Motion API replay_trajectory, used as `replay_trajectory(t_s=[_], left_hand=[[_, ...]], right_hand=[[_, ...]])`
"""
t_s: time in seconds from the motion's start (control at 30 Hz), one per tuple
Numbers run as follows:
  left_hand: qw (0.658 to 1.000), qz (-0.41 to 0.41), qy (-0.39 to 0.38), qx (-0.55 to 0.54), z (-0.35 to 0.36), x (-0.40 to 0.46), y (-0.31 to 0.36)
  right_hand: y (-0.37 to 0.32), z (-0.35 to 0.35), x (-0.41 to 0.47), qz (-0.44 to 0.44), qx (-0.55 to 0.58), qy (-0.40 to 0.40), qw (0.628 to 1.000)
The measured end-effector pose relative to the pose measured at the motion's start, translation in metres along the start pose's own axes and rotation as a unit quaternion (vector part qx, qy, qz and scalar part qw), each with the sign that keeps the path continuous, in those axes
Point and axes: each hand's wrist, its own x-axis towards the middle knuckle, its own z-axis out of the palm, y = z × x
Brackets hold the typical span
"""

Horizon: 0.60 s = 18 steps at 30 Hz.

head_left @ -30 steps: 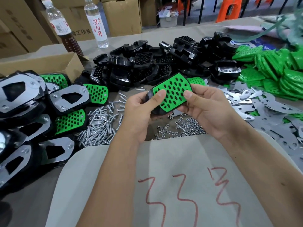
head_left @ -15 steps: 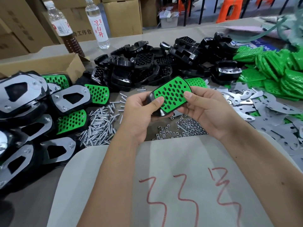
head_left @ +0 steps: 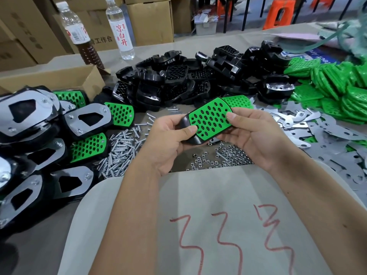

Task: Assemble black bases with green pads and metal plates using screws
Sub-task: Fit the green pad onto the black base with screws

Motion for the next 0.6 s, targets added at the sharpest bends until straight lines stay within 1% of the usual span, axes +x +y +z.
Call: replay_trajectory(t_s=[0.07,0.13,0.27,0.4,0.5,0.6], left_hand=[[1.000,-0.002,0.013,0.003,0.0028,0.0005,-0.0014],[1.000,-0.008,0.019,-0.002,0.0050,0.0000,-0.0016],[0.999,-0.014,0.000,-0.036,0.0050,-0.0008,0.0013],[0.998,-0.013,-0.009,-0.058,0.0073,-0.0012,0.0030],[0.998,-0.008,-0.001,-0.060,0.0088,-0.0012,0.0025],[0.998,0.019,0.015,-0.050,0.0074,0.0004,0.0006]], right_hand=[[-0.0002,-0.0007,0.0003,0.006,0.001,-0.005,1.000],[-0.0006,-0.0009,0.0008,0.013,0.025,-0.012,1.000],[-0.0025,-0.0018,-0.0002,-0.019,0.048,-0.040,0.998],[-0.0042,-0.0009,-0.0014,-0.029,0.059,-0.030,0.997],[-0.0064,0.0009,-0.0012,-0.013,0.064,-0.011,0.998],[-0.0092,0.0024,-0.0024,0.024,0.080,-0.039,0.996]])
